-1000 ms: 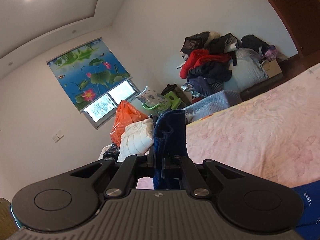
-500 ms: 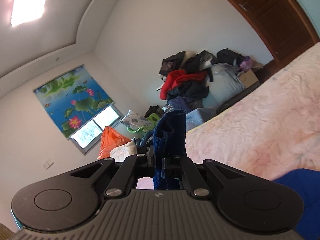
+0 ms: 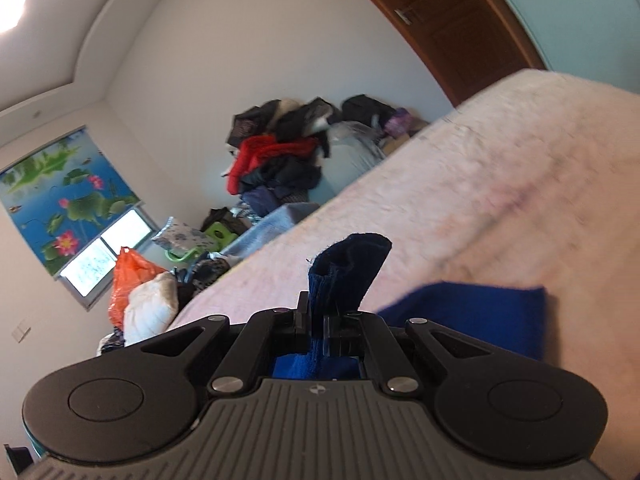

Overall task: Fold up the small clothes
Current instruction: 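Lower the held sleeve onto the sweater body with the right gripper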

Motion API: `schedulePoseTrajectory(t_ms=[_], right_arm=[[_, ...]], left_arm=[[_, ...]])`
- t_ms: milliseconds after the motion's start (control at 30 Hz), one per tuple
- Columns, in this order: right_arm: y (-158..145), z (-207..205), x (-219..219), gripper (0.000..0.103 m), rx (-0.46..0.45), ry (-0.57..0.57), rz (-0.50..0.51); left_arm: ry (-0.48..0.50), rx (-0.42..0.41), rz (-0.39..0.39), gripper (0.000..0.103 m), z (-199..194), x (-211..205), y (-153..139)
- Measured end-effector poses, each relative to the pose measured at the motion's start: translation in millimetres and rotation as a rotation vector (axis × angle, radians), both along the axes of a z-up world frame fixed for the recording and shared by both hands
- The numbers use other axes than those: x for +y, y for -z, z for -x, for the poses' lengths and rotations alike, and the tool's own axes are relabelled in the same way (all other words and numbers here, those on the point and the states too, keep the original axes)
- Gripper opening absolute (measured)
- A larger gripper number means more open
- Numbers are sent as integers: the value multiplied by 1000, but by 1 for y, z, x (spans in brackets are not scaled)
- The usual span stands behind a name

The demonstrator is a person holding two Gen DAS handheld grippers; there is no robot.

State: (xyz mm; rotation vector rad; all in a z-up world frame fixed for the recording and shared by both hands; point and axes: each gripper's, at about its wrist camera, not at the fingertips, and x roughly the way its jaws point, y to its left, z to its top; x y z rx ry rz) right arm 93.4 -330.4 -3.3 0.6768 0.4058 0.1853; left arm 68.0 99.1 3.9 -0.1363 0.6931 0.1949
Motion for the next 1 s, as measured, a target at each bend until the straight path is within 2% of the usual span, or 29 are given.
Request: schedulePoseTrajectory(t_ms=[133,400,467,567,633,700,767,867,933,967,1000], right_arm=[[24,3,-11,9,52,38,-5],[51,13,-17,24,172,108,60],[44,24,-14,25,153,162,147],[28,37,2,35,107,291,340],[24,37,15,37,64,247,390],[25,29,27,52,58,133,357],[32,16,34,56,93,44,295],[47,1,40,55,201,57,326],[43,8,42,56,190,75,323],[39,12,45,61,183,81,334],[33,16,50,71,164,80,361]], left_arm=[[15,15,-11,99,0,-3,3],[26,25,-24,99,1,-9,5],[25,25,-28,99,2,-10,4],[31,31,-31,99,2,-12,5],[40,40,-36,99,3,-15,6],[48,51,-48,99,4,-19,8],[57,57,-60,99,5,-22,10],[63,66,-73,99,7,-25,11],[67,69,-78,99,7,-25,12],[67,68,-81,99,7,-26,12],[65,68,-84,99,7,-26,13]])
